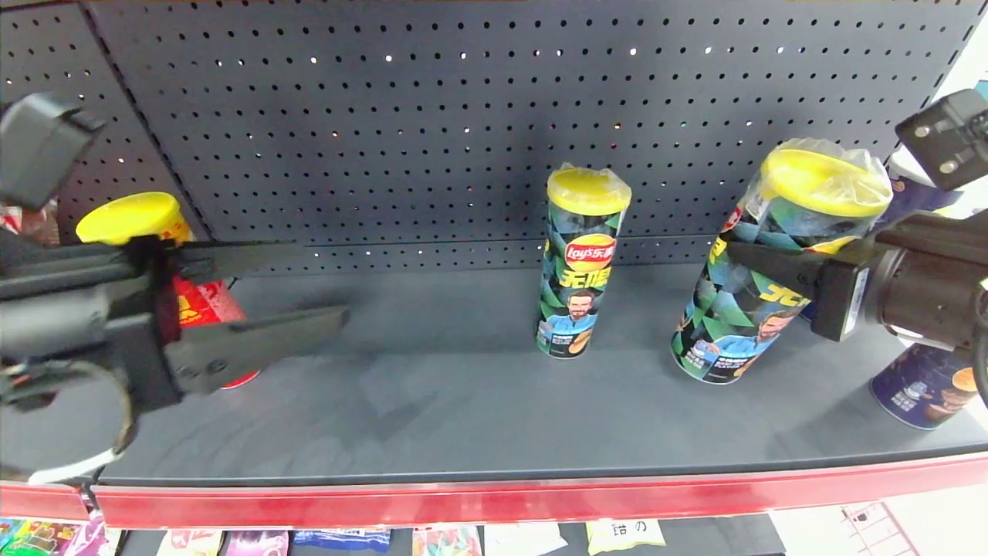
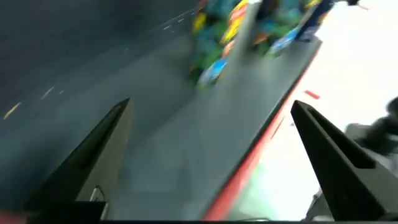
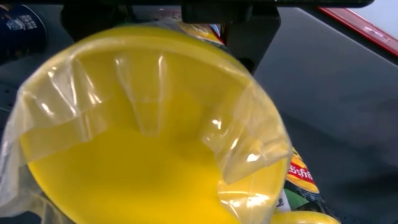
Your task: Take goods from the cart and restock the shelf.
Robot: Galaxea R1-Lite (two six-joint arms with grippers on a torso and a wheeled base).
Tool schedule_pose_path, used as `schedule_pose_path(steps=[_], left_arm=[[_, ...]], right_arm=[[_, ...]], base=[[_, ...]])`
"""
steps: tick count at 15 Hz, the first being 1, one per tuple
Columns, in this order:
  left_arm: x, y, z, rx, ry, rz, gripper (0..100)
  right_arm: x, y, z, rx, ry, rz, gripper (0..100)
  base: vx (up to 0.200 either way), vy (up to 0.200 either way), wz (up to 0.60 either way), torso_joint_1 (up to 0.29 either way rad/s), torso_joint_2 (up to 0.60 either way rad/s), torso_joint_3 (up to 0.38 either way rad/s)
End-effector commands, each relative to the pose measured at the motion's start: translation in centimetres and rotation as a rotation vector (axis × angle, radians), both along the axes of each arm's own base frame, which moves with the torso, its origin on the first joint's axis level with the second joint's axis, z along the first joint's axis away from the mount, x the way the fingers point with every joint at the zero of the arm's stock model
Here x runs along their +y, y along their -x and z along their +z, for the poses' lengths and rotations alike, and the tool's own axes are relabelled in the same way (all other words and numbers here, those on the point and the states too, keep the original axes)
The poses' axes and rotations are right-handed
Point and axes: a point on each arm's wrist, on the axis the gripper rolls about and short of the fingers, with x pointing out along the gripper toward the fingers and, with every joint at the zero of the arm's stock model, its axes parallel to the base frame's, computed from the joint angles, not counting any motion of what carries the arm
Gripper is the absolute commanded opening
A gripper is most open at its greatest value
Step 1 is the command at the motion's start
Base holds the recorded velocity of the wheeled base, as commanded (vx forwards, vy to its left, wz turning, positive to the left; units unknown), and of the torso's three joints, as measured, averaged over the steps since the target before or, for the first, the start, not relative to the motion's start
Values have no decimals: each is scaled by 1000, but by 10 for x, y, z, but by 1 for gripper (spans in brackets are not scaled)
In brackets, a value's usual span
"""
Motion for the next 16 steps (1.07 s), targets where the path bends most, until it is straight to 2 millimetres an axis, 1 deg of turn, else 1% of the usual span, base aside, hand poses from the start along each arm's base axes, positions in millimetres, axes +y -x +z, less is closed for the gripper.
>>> schedule_pose_path(steps=[1,2,4,5,6,7,10,14,16], left_arm=[[-59,-73,-10,50,-14,-163,100],[-75,-90,-6,18,-19,-190,100],[-86,-101,-12,-12,-49,-213,100],[-90,-105,-19,0,-61,-221,100],[-96,-107,-23,9,-66,-234,100],[-98,-108,-24,10,-67,-236,100],[-113,-129,-29,-30,-86,-245,100],[-138,-136,-30,-48,-85,-270,100],[-144,-142,-31,-54,-87,-255,100]], right_arm=[[-1,-3,-1,5,3,-9,0],[-1,-6,-3,15,2,-19,0],[0,-7,-4,28,-17,-23,0],[1,-8,-4,29,-16,-22,0],[1,-9,-3,28,-17,-23,0],[1,-9,-3,27,-19,-24,0],[2,-10,-4,31,-17,-22,0],[2,-11,-3,30,-18,-24,0],[1,-11,-3,30,-17,-25,0]], base=[[0,0,0,0,0,0],[0,0,0,0,0,0],[0,0,0,0,0,0],[0,0,0,0,0,0],[0,0,0,0,0,0],[0,0,0,0,0,0],[0,0,0,0,0,0],[0,0,0,0,0,0],[0,0,0,0,0,0]])
